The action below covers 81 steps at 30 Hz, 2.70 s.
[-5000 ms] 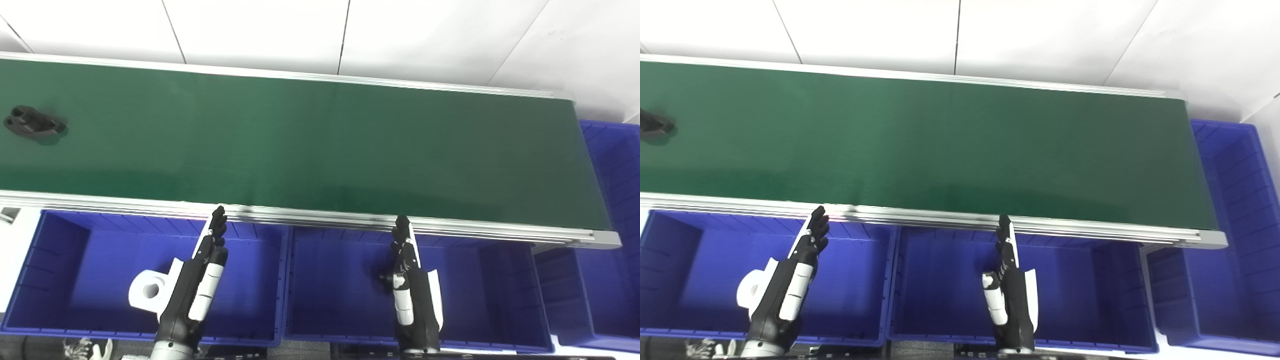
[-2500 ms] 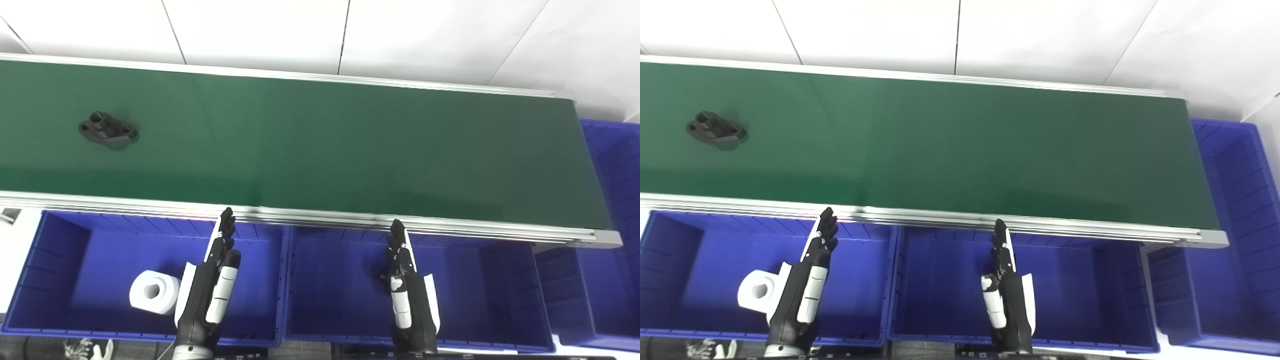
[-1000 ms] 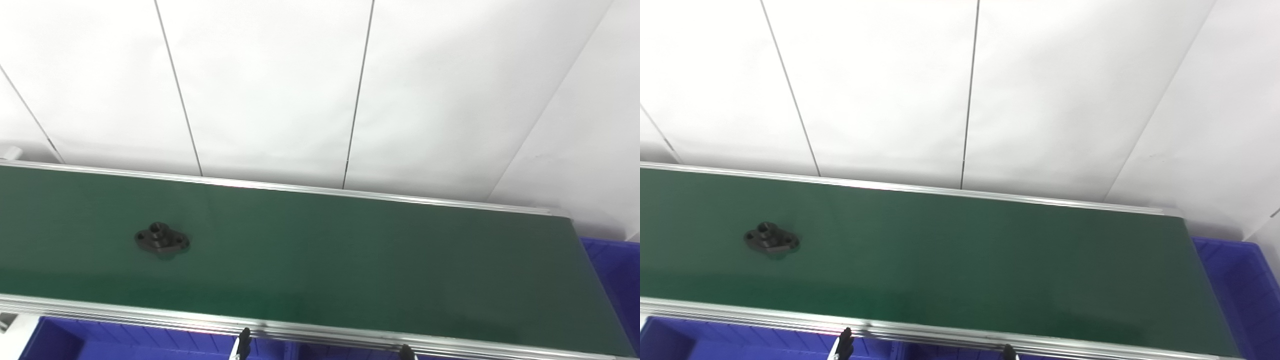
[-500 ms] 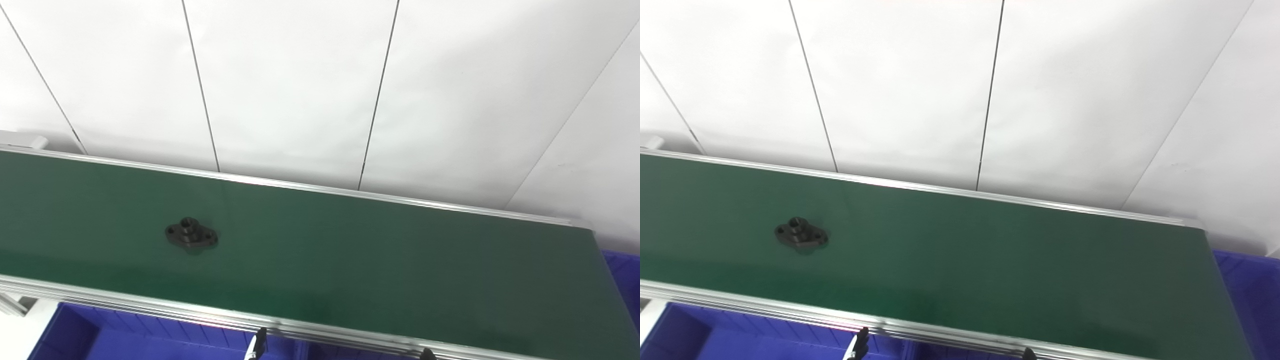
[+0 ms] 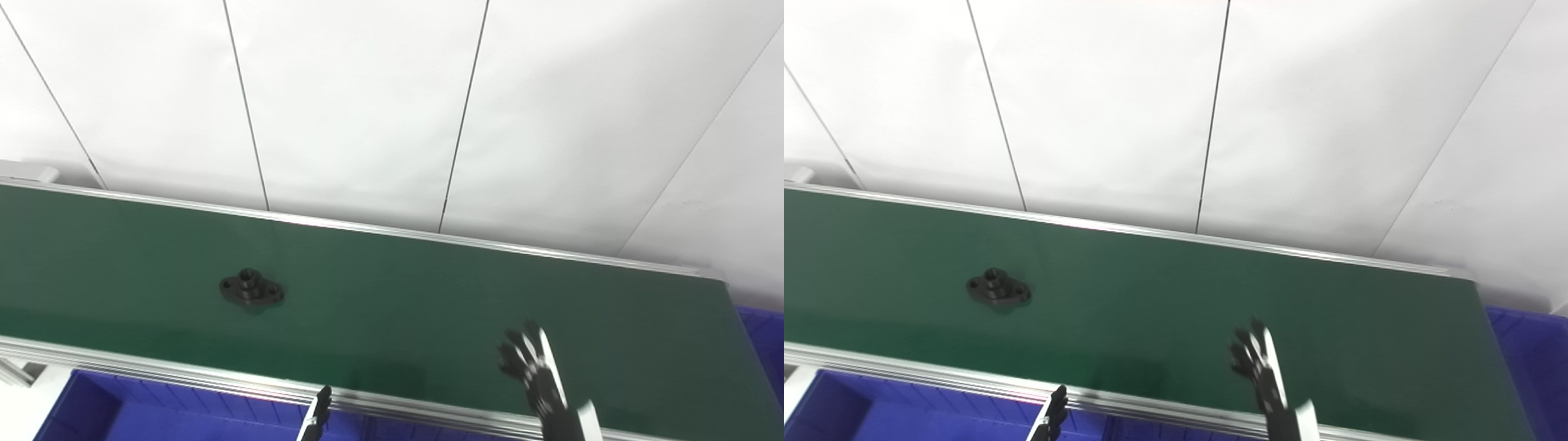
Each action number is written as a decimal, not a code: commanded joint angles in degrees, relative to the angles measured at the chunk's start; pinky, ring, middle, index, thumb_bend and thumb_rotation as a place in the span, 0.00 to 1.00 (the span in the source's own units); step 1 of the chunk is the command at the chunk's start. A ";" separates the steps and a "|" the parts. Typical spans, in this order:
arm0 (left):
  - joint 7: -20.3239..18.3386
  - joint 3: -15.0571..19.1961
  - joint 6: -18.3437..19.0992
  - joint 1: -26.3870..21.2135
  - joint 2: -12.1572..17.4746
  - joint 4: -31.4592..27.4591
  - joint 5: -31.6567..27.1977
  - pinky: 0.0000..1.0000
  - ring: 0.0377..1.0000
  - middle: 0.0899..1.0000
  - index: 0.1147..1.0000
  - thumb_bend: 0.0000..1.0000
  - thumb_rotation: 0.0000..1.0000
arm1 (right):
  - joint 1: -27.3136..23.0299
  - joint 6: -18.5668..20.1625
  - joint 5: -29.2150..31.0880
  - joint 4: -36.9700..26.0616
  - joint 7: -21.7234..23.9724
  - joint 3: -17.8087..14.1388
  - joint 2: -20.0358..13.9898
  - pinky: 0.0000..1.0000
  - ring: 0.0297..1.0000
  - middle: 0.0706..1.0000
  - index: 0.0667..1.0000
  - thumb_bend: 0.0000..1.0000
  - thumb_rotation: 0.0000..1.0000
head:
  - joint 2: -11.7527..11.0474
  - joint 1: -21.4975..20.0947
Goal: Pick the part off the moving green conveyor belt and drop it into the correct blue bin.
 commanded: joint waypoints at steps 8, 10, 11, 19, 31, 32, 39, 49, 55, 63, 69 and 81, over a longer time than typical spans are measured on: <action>-0.68 -0.86 0.29 0.03 -0.78 -2.43 -1.22 0.93 0.96 1.00 1.00 0.56 0.96 | -13.44 16.65 -19.08 -0.99 6.22 1.15 -0.02 0.65 0.79 0.88 0.91 0.92 0.41 | 0.50 -1.68; -0.84 -0.85 -0.02 -0.26 -0.66 -2.14 -1.56 0.92 0.96 1.00 1.00 0.55 0.97 | -15.88 18.21 -22.15 0.57 6.49 1.56 -0.09 0.62 0.77 0.87 0.90 0.93 0.41 | 0.39 -2.16; -0.89 -0.86 -0.30 -0.47 -0.57 -1.88 -1.64 0.93 0.96 1.00 1.00 0.54 0.97 | -16.99 18.56 -23.26 1.52 6.37 1.80 -0.17 0.61 0.77 0.86 0.89 0.94 0.41 | 0.27 -2.57; -1.54 -1.36 -0.15 -1.19 -0.84 -1.32 -2.49 0.97 0.97 1.00 1.00 0.57 0.98 | -25.15 20.14 -29.40 9.35 6.37 3.14 -0.60 0.71 0.83 0.87 0.89 0.93 0.47 | 0.02 -1.56; -1.08 -3.15 1.77 -0.31 -2.22 -2.45 0.34 0.95 0.97 1.00 1.00 0.63 0.98 | -36.18 24.14 -32.19 20.55 6.89 6.47 0.80 0.72 0.83 0.87 0.90 0.96 0.50 | 0.55 0.10; -0.86 -3.44 1.47 -0.18 -2.39 -2.35 0.75 0.96 0.97 1.00 1.00 0.63 0.98 | -37.11 24.17 -32.99 21.61 6.97 7.36 0.53 0.73 0.83 0.87 0.89 0.96 0.50 | 0.66 0.45; -0.71 -4.62 2.91 0.48 -3.41 -3.07 2.36 1.00 0.99 0.99 1.00 0.60 1.00 | -42.51 24.20 -35.80 30.12 6.23 11.87 -0.46 0.74 0.80 0.85 0.89 0.97 0.49 | 0.68 1.87; -1.02 -5.75 5.63 0.70 -3.87 -4.29 2.77 0.96 0.98 1.00 1.00 0.63 1.00 | -46.29 24.16 -35.42 39.32 2.09 13.52 0.53 0.70 0.79 0.84 0.87 0.98 0.47 | 0.65 2.75; -0.20 -6.77 5.91 1.59 -4.29 -4.65 3.99 0.94 0.98 1.00 1.00 0.54 1.00 | -48.11 23.82 -34.05 42.58 1.46 14.12 0.90 0.70 0.80 0.85 0.88 0.97 0.46 | 0.62 4.09; 0.81 -8.36 5.89 2.70 -4.82 -4.80 6.86 0.95 0.99 1.00 1.00 0.56 1.00 | -49.99 24.29 -32.25 45.94 1.08 14.76 1.20 0.68 0.80 0.86 0.88 0.97 0.46 | 0.81 5.29; 1.56 -9.96 4.86 3.35 -5.30 -4.30 8.10 0.98 1.00 1.00 1.00 0.61 1.00 | -50.87 24.67 -31.83 47.02 1.26 15.64 2.42 0.66 0.79 0.87 0.87 0.97 0.47 | 1.28 6.83; 4.99 -13.12 3.26 4.28 -7.24 -2.88 10.28 1.00 1.00 1.00 1.00 0.61 1.00 | -51.45 23.56 -39.42 48.80 0.20 25.30 0.31 0.61 0.73 0.83 0.85 0.98 0.54 | 2.22 9.89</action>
